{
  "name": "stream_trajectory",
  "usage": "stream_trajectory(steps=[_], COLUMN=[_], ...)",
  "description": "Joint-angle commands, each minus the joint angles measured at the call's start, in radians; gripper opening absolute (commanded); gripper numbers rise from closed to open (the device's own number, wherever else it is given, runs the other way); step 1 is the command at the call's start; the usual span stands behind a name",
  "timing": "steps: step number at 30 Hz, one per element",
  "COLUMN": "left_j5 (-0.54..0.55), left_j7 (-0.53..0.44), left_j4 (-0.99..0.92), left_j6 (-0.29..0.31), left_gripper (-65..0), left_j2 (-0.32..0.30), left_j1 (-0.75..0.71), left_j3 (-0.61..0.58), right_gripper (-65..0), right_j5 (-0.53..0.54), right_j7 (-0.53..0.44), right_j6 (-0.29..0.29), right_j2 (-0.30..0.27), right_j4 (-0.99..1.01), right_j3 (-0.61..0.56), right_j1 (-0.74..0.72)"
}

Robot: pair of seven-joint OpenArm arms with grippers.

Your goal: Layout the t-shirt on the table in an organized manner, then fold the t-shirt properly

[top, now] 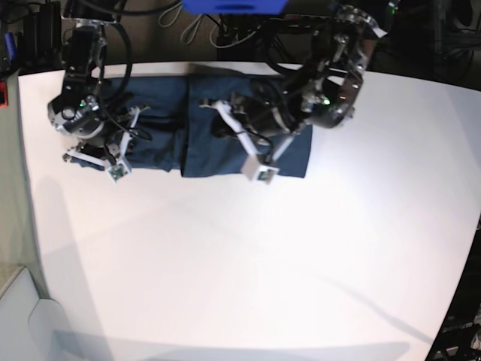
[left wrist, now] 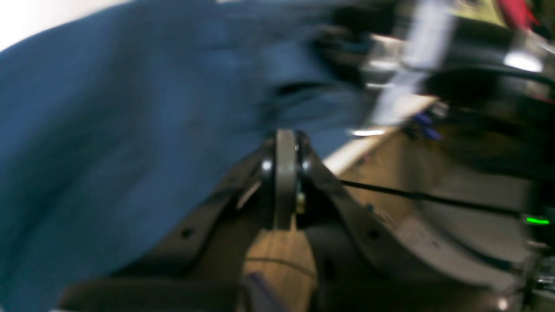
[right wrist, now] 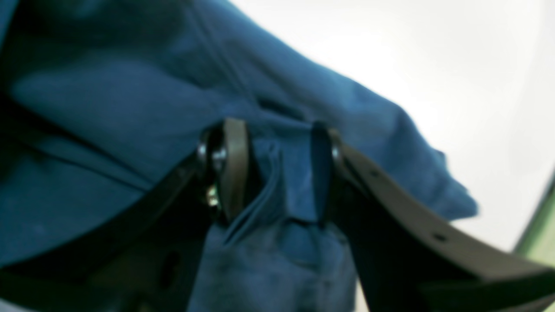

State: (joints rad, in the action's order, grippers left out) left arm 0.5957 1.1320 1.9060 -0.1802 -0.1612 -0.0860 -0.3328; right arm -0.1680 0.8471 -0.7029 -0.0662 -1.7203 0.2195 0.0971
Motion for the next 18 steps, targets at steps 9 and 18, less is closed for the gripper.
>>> stream_trajectory(steps=[9, 18], left_j5=[0.023, 0.016], left_j7=[-0.146, -0.183], left_j4=[-0.237, -0.323], left_j6=[-0.014, -0.014], left_gripper=[-64.8, -64.8], left_j2=[-0.12, -0.122], left_j1=[0.015, 0.028], left_j3=[0.179, 0.177], right_gripper=[-30.2, -9.2], right_j5=[0.006, 0.008], right_j7=[0.07, 0.157], right_j6=[0.005, 0.005], right_j2=[-0.033, -0.027], right_j4=[-0.114, -0.198], right_j3=[0.004, 0.091], right_j1=[-0.007, -0.013])
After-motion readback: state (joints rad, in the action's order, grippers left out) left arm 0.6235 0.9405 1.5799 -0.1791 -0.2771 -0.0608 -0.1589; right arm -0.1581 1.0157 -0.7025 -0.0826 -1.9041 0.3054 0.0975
